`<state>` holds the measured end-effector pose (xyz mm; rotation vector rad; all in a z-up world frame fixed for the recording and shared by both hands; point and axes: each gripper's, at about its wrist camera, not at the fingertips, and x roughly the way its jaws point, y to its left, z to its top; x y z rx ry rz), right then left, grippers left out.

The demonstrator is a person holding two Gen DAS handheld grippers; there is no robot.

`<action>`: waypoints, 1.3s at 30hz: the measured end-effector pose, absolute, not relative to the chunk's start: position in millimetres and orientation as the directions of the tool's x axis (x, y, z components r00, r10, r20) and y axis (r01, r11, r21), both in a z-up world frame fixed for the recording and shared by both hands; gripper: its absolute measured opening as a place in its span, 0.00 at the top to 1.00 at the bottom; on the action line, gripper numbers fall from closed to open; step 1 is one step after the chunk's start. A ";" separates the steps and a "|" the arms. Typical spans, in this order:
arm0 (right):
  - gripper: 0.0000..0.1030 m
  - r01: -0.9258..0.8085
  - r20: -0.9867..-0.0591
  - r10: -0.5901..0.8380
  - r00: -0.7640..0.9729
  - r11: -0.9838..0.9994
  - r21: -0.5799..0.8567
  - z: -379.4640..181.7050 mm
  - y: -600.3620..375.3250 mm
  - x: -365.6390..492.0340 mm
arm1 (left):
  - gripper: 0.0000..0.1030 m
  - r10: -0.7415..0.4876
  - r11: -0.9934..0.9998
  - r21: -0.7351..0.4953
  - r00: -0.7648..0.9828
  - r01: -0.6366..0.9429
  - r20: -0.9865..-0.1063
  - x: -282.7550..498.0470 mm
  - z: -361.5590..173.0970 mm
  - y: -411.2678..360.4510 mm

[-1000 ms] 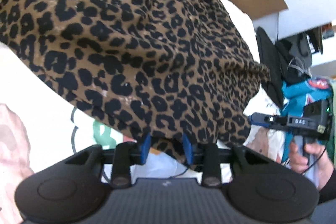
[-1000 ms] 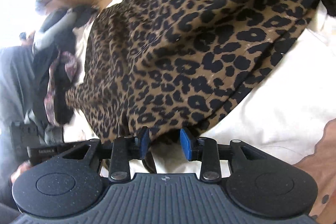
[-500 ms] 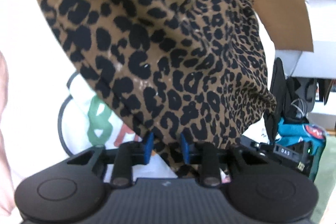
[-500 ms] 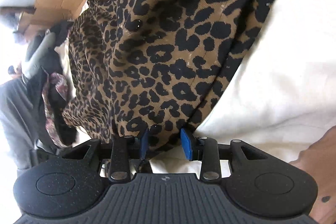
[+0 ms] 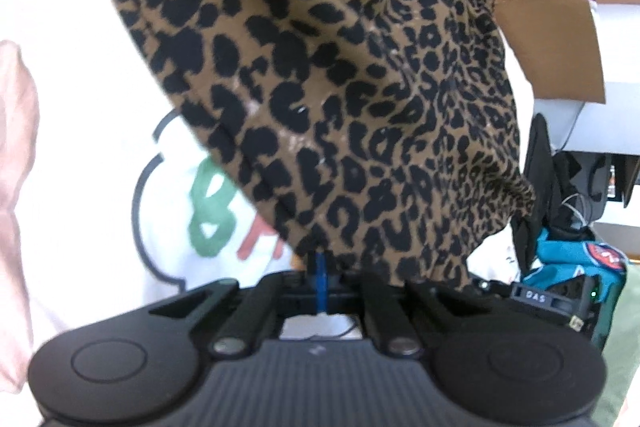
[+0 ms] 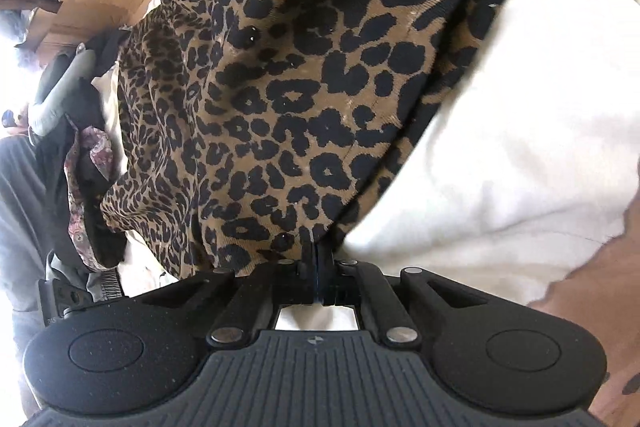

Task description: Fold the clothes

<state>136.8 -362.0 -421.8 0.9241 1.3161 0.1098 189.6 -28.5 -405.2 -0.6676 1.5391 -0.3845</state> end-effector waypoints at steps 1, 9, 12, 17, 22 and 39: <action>1.00 0.416 -0.778 0.552 0.301 0.658 0.628 -420.3 -362.1 135.9 | 1.00 -0.617 0.772 -0.611 0.022 -0.178 -0.786 188.8 -404.6 -27.3; 1.00 0.318 -0.828 0.466 0.312 0.770 0.553 -390.9 -365.6 139.9 | 0.97 -0.621 0.778 -0.627 0.123 -0.018 -0.774 214.2 -362.8 -30.7; 1.00 0.275 -0.799 0.476 0.367 0.765 0.582 -378.5 -363.6 147.5 | 0.94 -0.603 0.795 -0.604 0.152 0.046 -0.783 227.8 -361.1 -47.2; 0.99 0.176 -0.788 0.474 0.394 0.802 0.570 -371.9 -337.4 168.9 | 0.92 -0.584 0.812 -0.564 0.169 0.151 -0.794 234.8 -364.9 -80.5; 0.99 0.105 -0.808 0.468 0.359 0.840 0.533 -384.5 -310.8 179.2 | 0.92 -0.553 0.829 -0.528 0.134 0.183 -0.822 224.2 -379.9 -90.8; 0.97 0.038 -0.848 0.423 0.320 0.888 0.457 -372.6 -315.0 165.1 | 0.93 -0.505 0.851 -0.470 0.115 0.236 -0.855 211.5 -354.3 -77.4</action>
